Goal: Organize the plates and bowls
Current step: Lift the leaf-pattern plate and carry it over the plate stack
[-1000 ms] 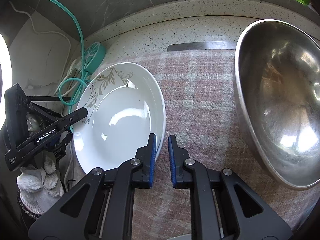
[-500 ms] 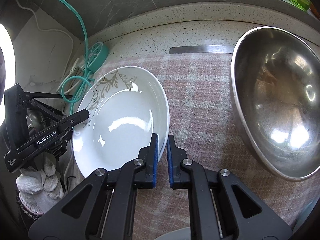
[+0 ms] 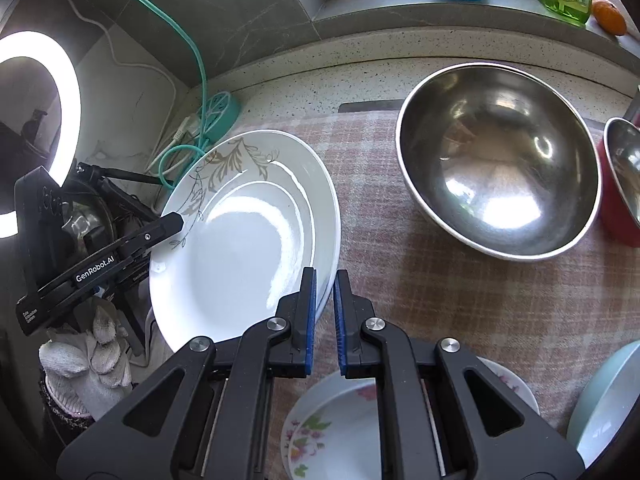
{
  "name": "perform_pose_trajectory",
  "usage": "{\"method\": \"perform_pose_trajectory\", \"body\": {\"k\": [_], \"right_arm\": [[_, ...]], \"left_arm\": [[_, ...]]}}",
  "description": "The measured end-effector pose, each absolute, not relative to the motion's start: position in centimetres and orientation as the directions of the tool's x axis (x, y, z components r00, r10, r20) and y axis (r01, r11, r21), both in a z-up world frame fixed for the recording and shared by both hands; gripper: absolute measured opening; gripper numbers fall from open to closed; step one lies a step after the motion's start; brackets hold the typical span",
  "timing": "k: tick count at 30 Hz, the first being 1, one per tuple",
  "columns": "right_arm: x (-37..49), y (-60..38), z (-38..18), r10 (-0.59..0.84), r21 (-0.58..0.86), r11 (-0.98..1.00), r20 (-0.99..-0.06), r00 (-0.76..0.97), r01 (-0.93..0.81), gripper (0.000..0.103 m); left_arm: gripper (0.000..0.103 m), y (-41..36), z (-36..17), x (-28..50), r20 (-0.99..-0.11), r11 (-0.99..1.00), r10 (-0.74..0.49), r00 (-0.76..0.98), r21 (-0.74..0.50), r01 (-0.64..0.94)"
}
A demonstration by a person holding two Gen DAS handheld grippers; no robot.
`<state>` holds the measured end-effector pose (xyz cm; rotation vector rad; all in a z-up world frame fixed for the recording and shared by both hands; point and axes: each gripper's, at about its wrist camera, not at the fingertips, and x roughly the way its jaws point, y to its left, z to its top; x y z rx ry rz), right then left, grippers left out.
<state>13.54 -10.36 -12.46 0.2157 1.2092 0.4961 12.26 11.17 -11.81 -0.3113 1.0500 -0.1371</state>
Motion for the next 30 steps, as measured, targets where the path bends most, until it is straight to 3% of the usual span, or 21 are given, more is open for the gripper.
{"method": "perform_pose_trajectory", "body": {"k": [11,30], "right_arm": [[8.4,-16.7,-11.6,0.478,0.434,0.877,-0.835,0.272,-0.209,0.009],[2.2,-24.2,-13.2,0.405,0.382,0.914,-0.879,0.252,-0.136,0.009]], "left_arm": [[0.013,5.7,-9.3,8.3,-0.806,0.939,-0.317,0.501,-0.342,0.043],[0.013,-1.5,-12.1,2.7,-0.845,0.925,-0.380,0.376,-0.355,0.135]]}}
